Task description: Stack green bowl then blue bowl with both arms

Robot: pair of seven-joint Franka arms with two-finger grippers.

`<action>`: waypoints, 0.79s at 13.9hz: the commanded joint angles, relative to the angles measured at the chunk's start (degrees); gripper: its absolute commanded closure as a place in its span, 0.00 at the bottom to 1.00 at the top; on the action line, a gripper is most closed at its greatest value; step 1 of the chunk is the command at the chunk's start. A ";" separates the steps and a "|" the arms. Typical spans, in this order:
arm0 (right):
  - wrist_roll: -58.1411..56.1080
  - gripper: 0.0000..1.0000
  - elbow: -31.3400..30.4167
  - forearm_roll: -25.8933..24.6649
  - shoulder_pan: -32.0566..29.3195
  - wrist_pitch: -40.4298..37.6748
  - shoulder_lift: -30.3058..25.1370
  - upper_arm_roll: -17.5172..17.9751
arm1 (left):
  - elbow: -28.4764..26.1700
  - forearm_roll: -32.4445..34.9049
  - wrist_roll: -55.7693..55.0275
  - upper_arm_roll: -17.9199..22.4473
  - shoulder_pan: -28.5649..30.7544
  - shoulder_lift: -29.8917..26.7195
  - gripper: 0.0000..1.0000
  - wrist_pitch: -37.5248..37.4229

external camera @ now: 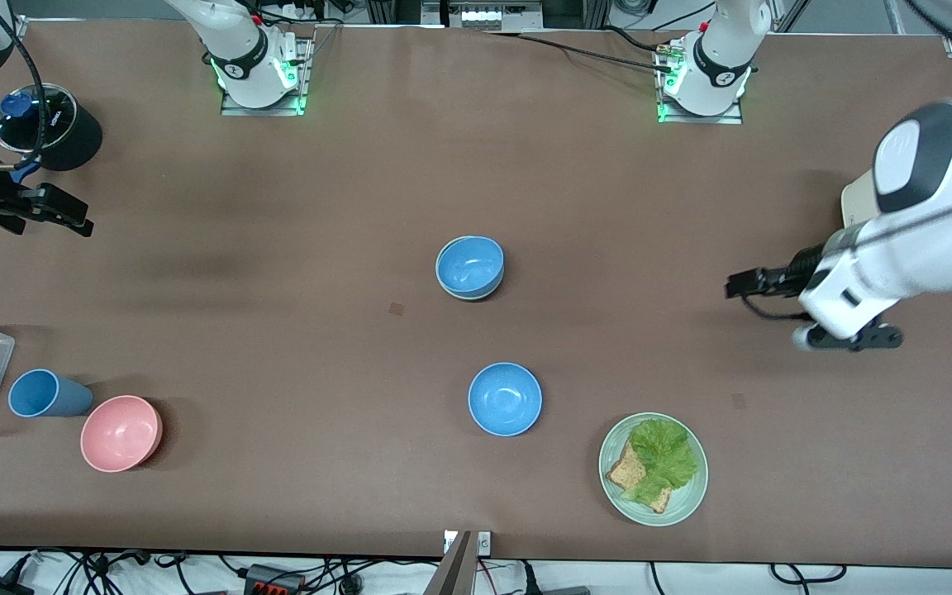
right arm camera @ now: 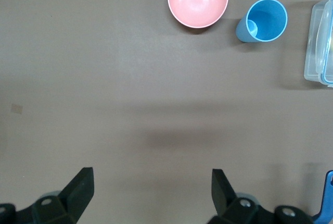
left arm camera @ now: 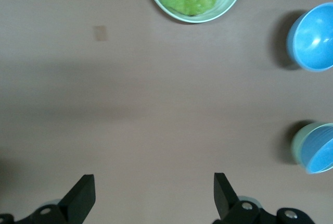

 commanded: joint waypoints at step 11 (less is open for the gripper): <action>-1.18 0.00 -0.76 -0.82 0.20 -0.14 -0.71 0.18 | -11.18 0.74 4.78 11.02 -7.91 -14.70 0.00 0.27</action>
